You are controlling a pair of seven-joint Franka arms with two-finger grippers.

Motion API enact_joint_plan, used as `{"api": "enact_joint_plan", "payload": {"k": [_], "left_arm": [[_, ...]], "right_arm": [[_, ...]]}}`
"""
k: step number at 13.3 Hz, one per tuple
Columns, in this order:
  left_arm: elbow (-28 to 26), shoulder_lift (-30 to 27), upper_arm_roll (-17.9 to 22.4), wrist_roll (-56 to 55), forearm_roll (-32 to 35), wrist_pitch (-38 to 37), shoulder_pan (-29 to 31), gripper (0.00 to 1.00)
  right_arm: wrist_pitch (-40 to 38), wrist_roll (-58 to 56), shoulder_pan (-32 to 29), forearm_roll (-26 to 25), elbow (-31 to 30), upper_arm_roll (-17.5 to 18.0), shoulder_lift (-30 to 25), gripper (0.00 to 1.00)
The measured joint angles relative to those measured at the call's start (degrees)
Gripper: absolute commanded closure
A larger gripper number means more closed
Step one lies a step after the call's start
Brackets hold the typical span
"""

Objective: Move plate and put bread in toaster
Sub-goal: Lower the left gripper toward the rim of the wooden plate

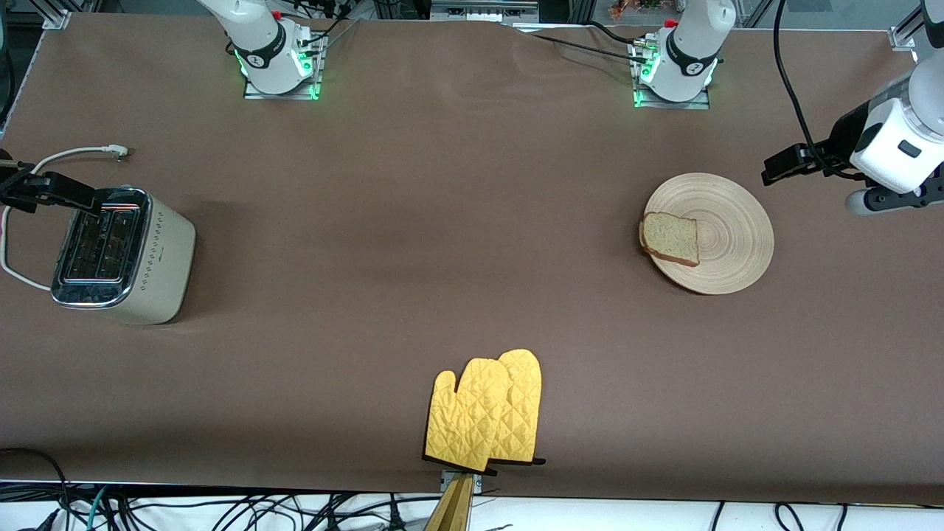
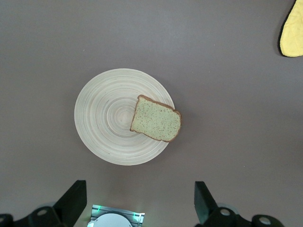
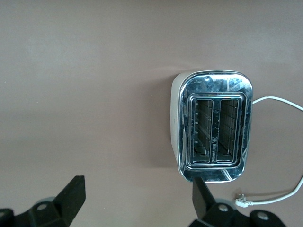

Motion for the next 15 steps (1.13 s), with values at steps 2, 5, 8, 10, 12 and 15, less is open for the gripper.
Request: {"api": "enact_joint_plan", "payload": {"k": [2, 5, 8, 10, 12, 15], "left_arm": [[-0.01, 0.0, 0.0, 0.0, 0.0, 0.0, 0.0, 0.0], [-0.16, 0.06, 0.0, 0.0, 0.0, 0.0, 0.04, 0.0], [-0.2, 0.07, 0.0, 0.0, 0.0, 0.0, 0.06, 0.0], [-0.22, 0.08, 0.07, 0.0, 0.0, 0.0, 0.21, 0.0], [-0.28, 0.1, 0.19, 0.02, 0.0, 0.0, 0.87, 0.0], [-1.53, 0.2, 0.49, 2.23, 0.0, 0.17, 3.46, 0.0]], "right_arm": [[0.0, 0.0, 0.0, 0.23, 0.0, 0.0, 0.0, 0.0], [0.0, 0.0, 0.0, 0.29, 0.0, 0.0, 0.0, 0.0], [0.0, 0.0, 0.0, 0.3, 0.0, 0.0, 0.0, 0.0], [0.0, 0.0, 0.0, 0.3, 0.0, 0.0, 0.0, 0.0], [0.0, 0.0, 0.0, 0.31, 0.0, 0.0, 0.0, 0.0], [0.0, 0.0, -0.01, 0.31, 0.0, 0.0, 0.0, 0.0]]}}
